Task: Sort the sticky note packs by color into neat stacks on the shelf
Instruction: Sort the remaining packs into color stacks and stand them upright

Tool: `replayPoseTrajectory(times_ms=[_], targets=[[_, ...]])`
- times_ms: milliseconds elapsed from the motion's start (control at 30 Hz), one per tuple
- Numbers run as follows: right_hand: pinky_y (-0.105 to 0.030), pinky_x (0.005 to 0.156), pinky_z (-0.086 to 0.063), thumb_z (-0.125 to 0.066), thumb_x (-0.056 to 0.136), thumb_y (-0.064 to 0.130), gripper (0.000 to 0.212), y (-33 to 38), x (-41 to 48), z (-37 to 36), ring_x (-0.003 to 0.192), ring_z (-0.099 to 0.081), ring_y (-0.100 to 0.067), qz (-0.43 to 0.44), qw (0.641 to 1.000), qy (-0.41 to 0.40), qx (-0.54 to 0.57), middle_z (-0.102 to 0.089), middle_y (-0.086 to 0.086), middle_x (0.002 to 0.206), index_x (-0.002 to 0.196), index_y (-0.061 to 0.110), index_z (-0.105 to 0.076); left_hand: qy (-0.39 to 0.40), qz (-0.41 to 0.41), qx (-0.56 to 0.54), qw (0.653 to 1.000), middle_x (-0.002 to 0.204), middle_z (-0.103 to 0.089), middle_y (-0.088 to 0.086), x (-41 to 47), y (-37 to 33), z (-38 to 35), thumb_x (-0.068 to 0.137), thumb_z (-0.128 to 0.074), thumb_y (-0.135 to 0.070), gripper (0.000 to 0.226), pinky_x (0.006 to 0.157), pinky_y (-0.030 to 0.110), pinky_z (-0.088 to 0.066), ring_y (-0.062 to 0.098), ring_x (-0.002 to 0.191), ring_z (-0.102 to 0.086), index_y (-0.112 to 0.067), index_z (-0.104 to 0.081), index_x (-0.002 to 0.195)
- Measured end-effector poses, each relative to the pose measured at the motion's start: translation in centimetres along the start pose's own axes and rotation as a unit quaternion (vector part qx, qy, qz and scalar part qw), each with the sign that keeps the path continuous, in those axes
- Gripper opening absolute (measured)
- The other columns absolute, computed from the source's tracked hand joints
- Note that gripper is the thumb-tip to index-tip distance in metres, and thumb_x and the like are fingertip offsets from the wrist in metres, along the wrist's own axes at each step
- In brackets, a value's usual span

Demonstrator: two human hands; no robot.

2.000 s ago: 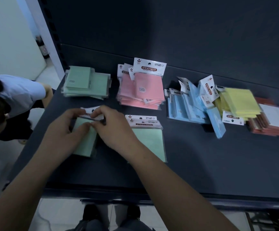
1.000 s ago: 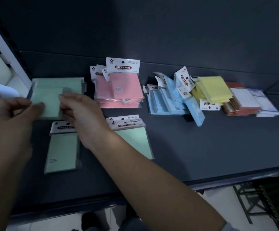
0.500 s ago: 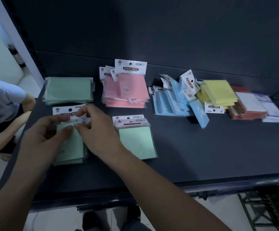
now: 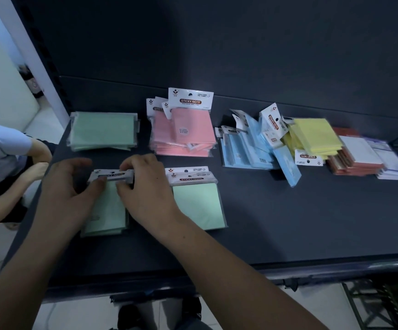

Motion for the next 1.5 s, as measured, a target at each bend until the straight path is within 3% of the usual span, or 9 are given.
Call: replayPoseTrajectory(times_ms=[200, 433, 600, 767, 833, 900, 1033, 1267, 1500], targets=[[-0.027, 0.106, -0.030, -0.056, 0.089, 0.013, 0.044, 0.7, 1.7, 0.5, 0.127, -0.038, -0.021, -0.034, 0.991, 0.000, 0.130, -0.043, -0.008, 0.136, 0.131, 0.009, -0.045, -0.047, -0.050, 0.146, 0.987, 0.123, -0.051, 0.025, 3.2, -2.7, 0.8, 0.067, -0.056, -0.039, 0.067, 0.099, 0.045, -0.034, 0.037, 0.119, -0.044, -0.002, -0.051, 0.123], [-0.023, 0.105, -0.027, -0.058, 0.088, 0.015, 0.064, 1.0, 3.3, 0.3, 0.135, -0.031, -0.015, -0.129, 0.961, 0.047, 0.240, -0.033, -0.003, 0.147, 0.144, 0.014, -0.028, -0.015, 0.018, 0.088, 0.996, 0.135, -0.047, 0.018, 5.3, -1.4, -0.6, 0.084, -0.066, -0.020, 0.059, 0.098, 0.037, -0.035, 0.030, 0.124, -0.044, -0.008, -0.040, 0.135], [-0.018, 0.099, -0.031, -0.056, 0.085, 0.012, 0.050, 1.4, 3.1, 0.7, 0.126, -0.041, -0.013, -0.104, 0.970, 0.012, 0.221, -0.045, -0.002, 0.139, 0.135, 0.014, -0.046, -0.070, 0.046, -0.048, 0.995, 0.123, -0.057, 0.012, 5.4, -1.2, 0.4, 0.079, -0.064, -0.046, 0.062, 0.096, 0.042, -0.046, 0.025, 0.110, -0.056, -0.011, -0.047, 0.127], [-0.019, 0.091, -0.042, -0.059, 0.087, 0.018, 0.021, 2.4, 2.4, 1.0, 0.102, -0.057, -0.010, -0.070, 0.961, -0.060, 0.262, -0.062, -0.002, 0.110, 0.105, 0.008, -0.065, -0.109, 0.073, -0.187, 0.974, 0.070, -0.056, -0.007, 5.9, 0.5, 1.6, 0.089, -0.059, -0.032, 0.017, 0.054, 0.001, -0.041, -0.014, 0.057, -0.055, -0.020, -0.054, 0.078], [-0.021, 0.083, -0.046, -0.062, 0.087, 0.017, 0.005, 2.1, 2.1, 1.4, 0.082, -0.057, -0.006, -0.080, 0.931, -0.087, 0.345, -0.063, 0.002, 0.087, 0.087, 0.013, -0.064, -0.106, 0.089, -0.252, 0.958, 0.080, -0.065, -0.015, 5.7, 2.1, 2.1, 0.077, -0.070, -0.046, 0.033, 0.069, 0.003, -0.046, -0.013, 0.072, -0.060, -0.020, -0.062, 0.096], [-0.025, 0.079, -0.045, -0.065, 0.085, 0.016, 0.008, 1.1, 1.7, 2.4, 0.077, -0.052, -0.008, -0.075, 0.912, -0.140, 0.379, -0.058, 0.003, 0.081, 0.081, 0.020, -0.059, -0.042, 0.043, -0.298, 0.953, 0.084, -0.069, -0.015, 3.5, -0.5, 1.7, 0.083, -0.066, -0.018, 0.015, 0.076, 0.015, -0.053, -0.002, 0.080, -0.065, -0.023, -0.060, 0.096], [-0.033, 0.077, -0.045, -0.063, 0.080, 0.014, 0.017, -2.2, -0.5, 6.1, 0.080, -0.053, -0.014, -0.036, 0.901, -0.229, 0.366, -0.058, 0.002, 0.084, 0.083, 0.028, -0.055, 0.155, -0.048, -0.294, 0.942, 0.087, -0.068, -0.013, -1.4, -8.1, -2.9, 0.077, -0.049, 0.020, 0.047, 0.069, 0.017, -0.052, 0.002, 0.079, -0.062, -0.023, -0.058, 0.094], [-0.033, 0.093, -0.050, -0.060, 0.087, -0.002, 0.036, -9.2, -7.8, 12.9, 0.107, -0.061, -0.012, -0.117, 0.902, -0.192, 0.369, -0.067, 0.004, 0.114, 0.115, 0.020, -0.062, 0.305, -0.030, -0.210, 0.928, 0.065, -0.065, -0.002, -4.8, -10.5, -9.9, 0.078, -0.068, 0.001, 0.040, 0.062, 0.014, -0.044, 0.007, 0.065, -0.058, -0.030, -0.065, 0.102], [-0.010, 0.100, -0.034, -0.063, 0.084, 0.000, 0.034, -14.2, -10.8, 15.7, 0.118, -0.049, -0.012, -0.144, 0.956, -0.217, 0.138, -0.050, -0.002, 0.121, 0.115, 0.014, -0.060, 0.325, -0.138, -0.030, 0.935, 0.115, -0.050, -0.008, -6.7, -11.6, -15.8, 0.080, -0.069, -0.004, 0.044, 0.082, 0.026, -0.048, 0.014, 0.086, -0.059, -0.020, -0.058, 0.119]])
Point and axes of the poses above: each hand's wrist, its own x-axis towards the middle knuckle, its own z-axis out of the back of the hand, y = z × x, the point moved 3 cm from there along x, towards the middle knuckle
